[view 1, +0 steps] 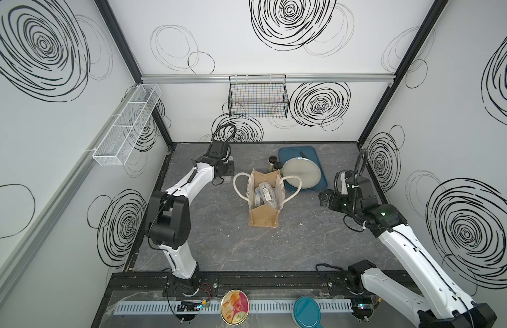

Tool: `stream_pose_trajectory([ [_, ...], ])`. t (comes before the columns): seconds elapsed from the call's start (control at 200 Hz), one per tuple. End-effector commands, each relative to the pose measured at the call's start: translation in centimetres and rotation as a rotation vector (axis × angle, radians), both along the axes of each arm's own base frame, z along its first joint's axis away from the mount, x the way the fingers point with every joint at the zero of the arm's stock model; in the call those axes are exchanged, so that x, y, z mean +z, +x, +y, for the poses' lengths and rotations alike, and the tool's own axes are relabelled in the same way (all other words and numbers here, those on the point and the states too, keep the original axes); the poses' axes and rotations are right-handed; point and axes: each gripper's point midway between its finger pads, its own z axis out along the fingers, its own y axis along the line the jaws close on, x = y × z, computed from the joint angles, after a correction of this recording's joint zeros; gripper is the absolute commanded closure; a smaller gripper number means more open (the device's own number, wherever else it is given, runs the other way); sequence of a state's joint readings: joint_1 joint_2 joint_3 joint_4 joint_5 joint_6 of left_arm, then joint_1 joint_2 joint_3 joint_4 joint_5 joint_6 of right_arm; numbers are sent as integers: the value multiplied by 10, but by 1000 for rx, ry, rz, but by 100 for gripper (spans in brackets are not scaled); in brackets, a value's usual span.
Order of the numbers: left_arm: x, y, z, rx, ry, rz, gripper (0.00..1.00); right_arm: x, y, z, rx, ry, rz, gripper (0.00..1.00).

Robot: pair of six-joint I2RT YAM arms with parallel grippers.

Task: Put the compass set into the canvas bag
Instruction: Pick up the compass set at the center of the board, then place the compass set in the canvas bag.

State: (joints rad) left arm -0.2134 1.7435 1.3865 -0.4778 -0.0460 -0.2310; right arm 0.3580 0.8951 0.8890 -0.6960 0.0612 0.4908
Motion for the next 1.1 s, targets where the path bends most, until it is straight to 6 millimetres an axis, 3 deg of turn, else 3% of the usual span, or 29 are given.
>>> stream_pose_trajectory([
  [0.0, 38, -7, 2, 10, -22, -75, 62, 9, 3, 0, 9, 11, -45, 0],
  [0.255, 90, -49, -17, -19, -52, -167, 62, 6, 5, 5, 20, 37, -55, 0],
  [0.51, 139, -87, -63, -105, -91, -243, 61, 4, 5, 6, 27, 37, -55, 0],
  [0.65, 154, -102, -96, -159, -129, -273, 61, 4, 4, 6, 31, 42, -62, 0],
  [0.761, 152, -108, -126, -200, -191, -282, 61, 4, 3, 7, 35, 45, -59, 0],
  [0.856, 137, -109, -144, -231, -185, -264, 61, 5, 1, 6, 33, 50, -64, 0],
  [1.091, 89, -112, -163, -224, -247, -194, 61, 2, -7, 3, 22, 57, -61, 0],
])
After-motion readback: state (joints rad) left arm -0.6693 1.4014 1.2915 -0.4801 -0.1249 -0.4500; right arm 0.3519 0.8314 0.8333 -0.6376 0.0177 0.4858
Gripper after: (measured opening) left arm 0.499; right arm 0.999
